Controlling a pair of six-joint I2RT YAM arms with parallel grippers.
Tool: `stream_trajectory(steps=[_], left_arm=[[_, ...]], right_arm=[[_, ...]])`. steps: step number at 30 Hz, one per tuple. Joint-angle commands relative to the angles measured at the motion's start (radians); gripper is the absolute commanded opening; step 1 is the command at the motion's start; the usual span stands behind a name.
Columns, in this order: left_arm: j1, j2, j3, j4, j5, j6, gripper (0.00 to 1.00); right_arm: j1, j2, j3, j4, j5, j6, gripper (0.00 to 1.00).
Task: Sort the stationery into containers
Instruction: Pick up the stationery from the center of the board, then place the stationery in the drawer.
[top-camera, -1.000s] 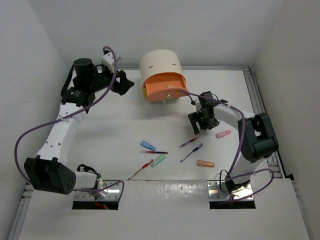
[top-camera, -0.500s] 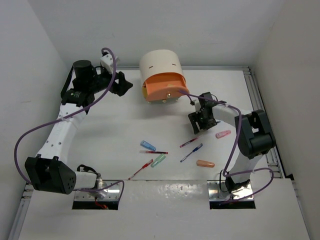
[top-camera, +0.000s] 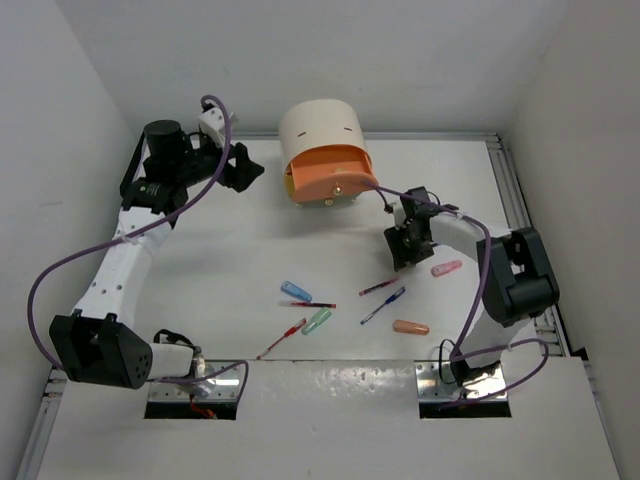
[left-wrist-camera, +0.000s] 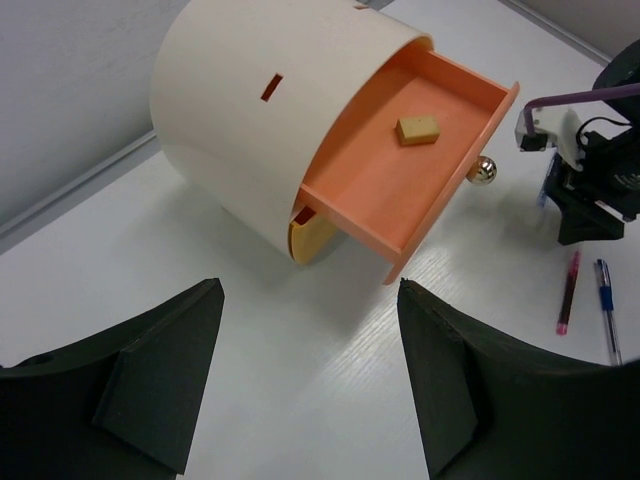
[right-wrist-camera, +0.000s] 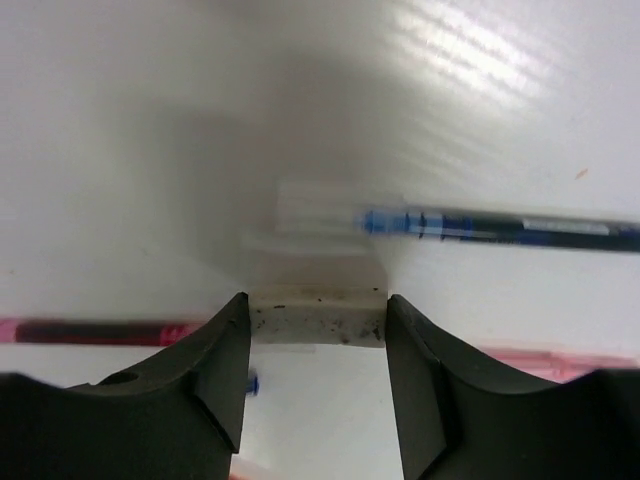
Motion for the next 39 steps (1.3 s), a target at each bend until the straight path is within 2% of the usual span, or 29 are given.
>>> stream_trajectory(steps=[1, 4, 7, 11, 19, 23, 29, 30, 31, 32, 33, 34, 37, 39], left_arm=[[0.025, -0.051, -0.003, 0.032, 0.02, 0.003, 0.77], [0.035, -0.064, -0.014, 0.022, 0.021, 0.004, 0.77], [0.043, -0.071, -0.032, 0.022, 0.03, -0.005, 0.77], [0.049, -0.085, -0.065, 0.051, 0.035, -0.037, 0.77], [0.058, -0.094, -0.098, 0.075, 0.035, -0.052, 0.77], [0.061, -0.105, -0.132, 0.072, 0.047, -0.045, 0.77], [0.074, -0.129, -0.166, 0.06, 0.053, -0.025, 0.77], [0.075, -0.133, -0.169, 0.06, 0.056, -0.022, 0.77], [0.077, -0.136, -0.175, 0.06, 0.059, -0.022, 0.77], [0.08, -0.134, -0.178, 0.062, 0.061, -0.022, 0.77], [0.081, -0.136, -0.18, 0.06, 0.063, -0.022, 0.77], [0.081, -0.136, -0.184, 0.062, 0.064, -0.02, 0.77], [0.086, -0.136, -0.189, 0.066, 0.067, -0.022, 0.77], [0.089, -0.136, -0.19, 0.074, 0.075, -0.023, 0.77]], right_arm=[[0.003, -0.106, 0.063, -0.133, -0.032, 0.025, 0.35], [0.02, -0.199, 0.153, -0.247, -0.07, 0.035, 0.26], [0.041, -0.248, 0.278, -0.329, -0.11, 0.053, 0.25], [0.07, -0.23, 0.474, -0.366, -0.182, 0.139, 0.25], [0.15, -0.059, 0.824, -0.162, -0.109, 0.303, 0.24], [0.201, 0.037, 0.904, -0.07, -0.054, 0.289, 0.24], [0.217, 0.118, 0.913, 0.056, -0.017, 0.294, 0.24], [0.219, 0.129, 0.918, 0.056, -0.008, 0.294, 0.26], [0.225, 0.144, 0.922, 0.055, 0.002, 0.292, 0.34], [0.228, 0.147, 0.926, 0.056, 0.009, 0.289, 0.46], [0.234, 0.149, 0.923, 0.059, 0.015, 0.28, 0.65], [0.234, 0.147, 0.919, 0.062, 0.017, 0.275, 0.73], [0.236, 0.134, 0.921, 0.052, 0.017, 0.257, 0.88], [0.236, 0.103, 0.916, 0.042, -0.014, 0.233, 0.89]])
